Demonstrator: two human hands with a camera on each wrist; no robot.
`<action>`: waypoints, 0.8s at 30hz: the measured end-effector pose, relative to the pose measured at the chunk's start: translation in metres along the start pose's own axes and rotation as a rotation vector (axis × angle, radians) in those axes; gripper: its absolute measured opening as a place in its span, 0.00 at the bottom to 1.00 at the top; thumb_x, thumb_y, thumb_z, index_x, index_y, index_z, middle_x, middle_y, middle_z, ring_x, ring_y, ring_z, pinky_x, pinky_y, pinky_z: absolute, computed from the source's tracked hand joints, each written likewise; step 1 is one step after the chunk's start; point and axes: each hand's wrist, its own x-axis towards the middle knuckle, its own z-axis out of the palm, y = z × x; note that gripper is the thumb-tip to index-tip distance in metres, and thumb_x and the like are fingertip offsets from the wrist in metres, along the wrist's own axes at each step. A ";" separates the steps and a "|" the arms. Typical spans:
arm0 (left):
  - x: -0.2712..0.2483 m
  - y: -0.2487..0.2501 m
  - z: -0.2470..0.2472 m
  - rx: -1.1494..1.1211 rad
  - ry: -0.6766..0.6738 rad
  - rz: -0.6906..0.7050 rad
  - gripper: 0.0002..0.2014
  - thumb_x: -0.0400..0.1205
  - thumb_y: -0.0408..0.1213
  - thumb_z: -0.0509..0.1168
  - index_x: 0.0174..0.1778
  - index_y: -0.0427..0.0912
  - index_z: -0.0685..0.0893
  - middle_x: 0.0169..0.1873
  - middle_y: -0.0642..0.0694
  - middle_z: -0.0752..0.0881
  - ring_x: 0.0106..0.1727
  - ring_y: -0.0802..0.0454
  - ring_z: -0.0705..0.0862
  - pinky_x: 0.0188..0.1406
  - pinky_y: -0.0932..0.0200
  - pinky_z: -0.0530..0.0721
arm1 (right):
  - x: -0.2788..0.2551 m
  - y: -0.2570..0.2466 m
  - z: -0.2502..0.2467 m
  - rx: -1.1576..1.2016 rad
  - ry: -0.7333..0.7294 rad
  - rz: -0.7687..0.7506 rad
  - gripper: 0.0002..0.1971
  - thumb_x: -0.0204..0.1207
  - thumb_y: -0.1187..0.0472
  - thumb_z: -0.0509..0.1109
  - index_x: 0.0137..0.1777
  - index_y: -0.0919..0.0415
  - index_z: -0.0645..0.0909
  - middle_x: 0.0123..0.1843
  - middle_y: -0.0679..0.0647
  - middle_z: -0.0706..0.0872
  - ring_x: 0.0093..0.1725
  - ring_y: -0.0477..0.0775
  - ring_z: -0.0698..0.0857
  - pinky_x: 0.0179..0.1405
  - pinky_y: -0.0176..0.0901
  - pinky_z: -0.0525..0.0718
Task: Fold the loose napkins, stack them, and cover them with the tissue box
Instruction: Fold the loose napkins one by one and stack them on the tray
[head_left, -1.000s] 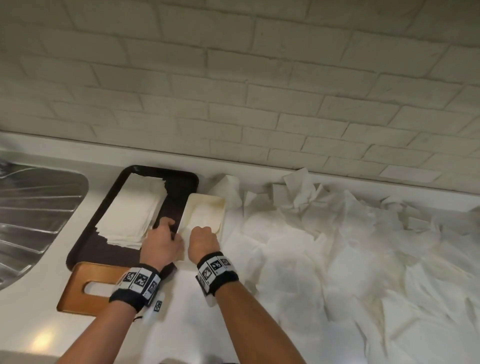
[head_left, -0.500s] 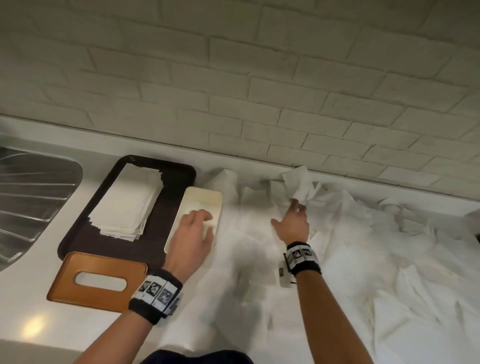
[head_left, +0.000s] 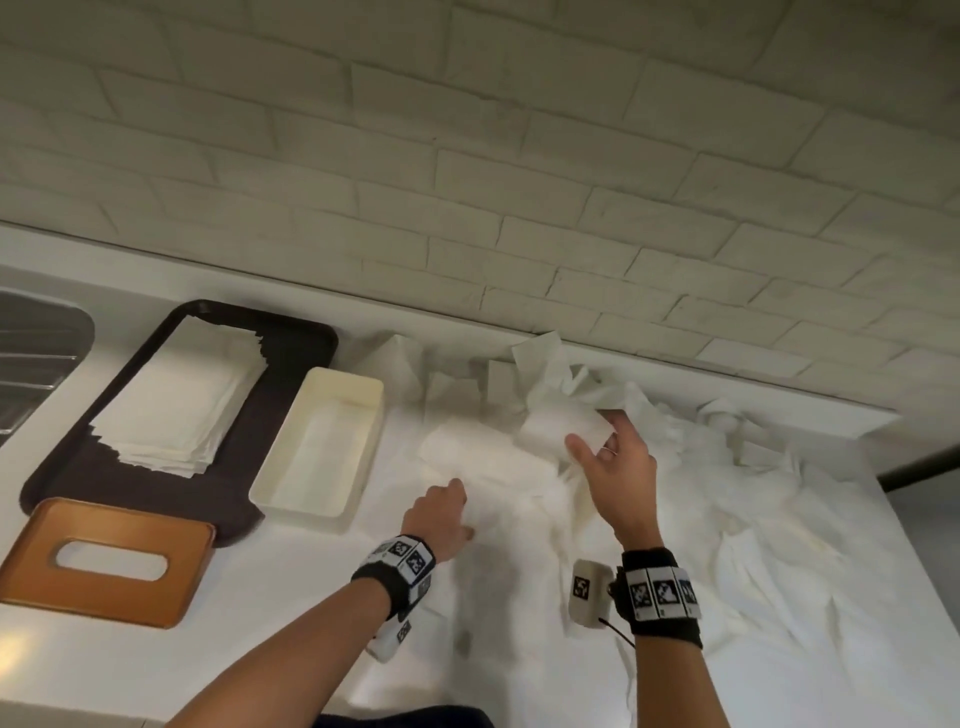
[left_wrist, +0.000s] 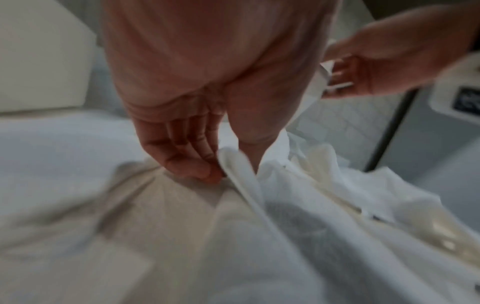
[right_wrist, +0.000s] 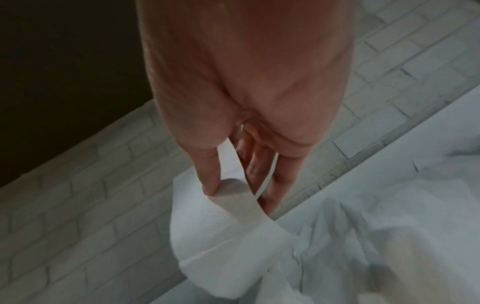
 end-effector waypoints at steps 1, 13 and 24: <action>-0.001 0.000 -0.001 -0.042 0.010 0.002 0.19 0.82 0.50 0.76 0.62 0.49 0.78 0.60 0.45 0.84 0.61 0.39 0.85 0.61 0.46 0.84 | -0.002 0.001 -0.009 -0.013 -0.003 -0.013 0.13 0.83 0.55 0.80 0.62 0.42 0.82 0.33 0.46 0.79 0.30 0.42 0.78 0.33 0.29 0.76; -0.073 -0.045 -0.149 -0.578 0.403 0.175 0.15 0.82 0.45 0.81 0.44 0.48 0.80 0.34 0.48 0.86 0.36 0.55 0.80 0.39 0.55 0.77 | 0.038 -0.080 0.049 -0.172 0.075 -0.272 0.04 0.86 0.54 0.75 0.55 0.50 0.91 0.49 0.52 0.97 0.46 0.56 0.95 0.36 0.22 0.74; -0.134 -0.170 -0.248 -0.738 0.712 0.035 0.18 0.79 0.47 0.82 0.38 0.43 0.82 0.36 0.43 0.86 0.40 0.45 0.86 0.35 0.53 0.81 | -0.039 -0.149 0.239 -0.822 -0.311 -0.774 0.17 0.74 0.71 0.76 0.55 0.49 0.80 0.29 0.49 0.85 0.30 0.58 0.85 0.56 0.55 0.85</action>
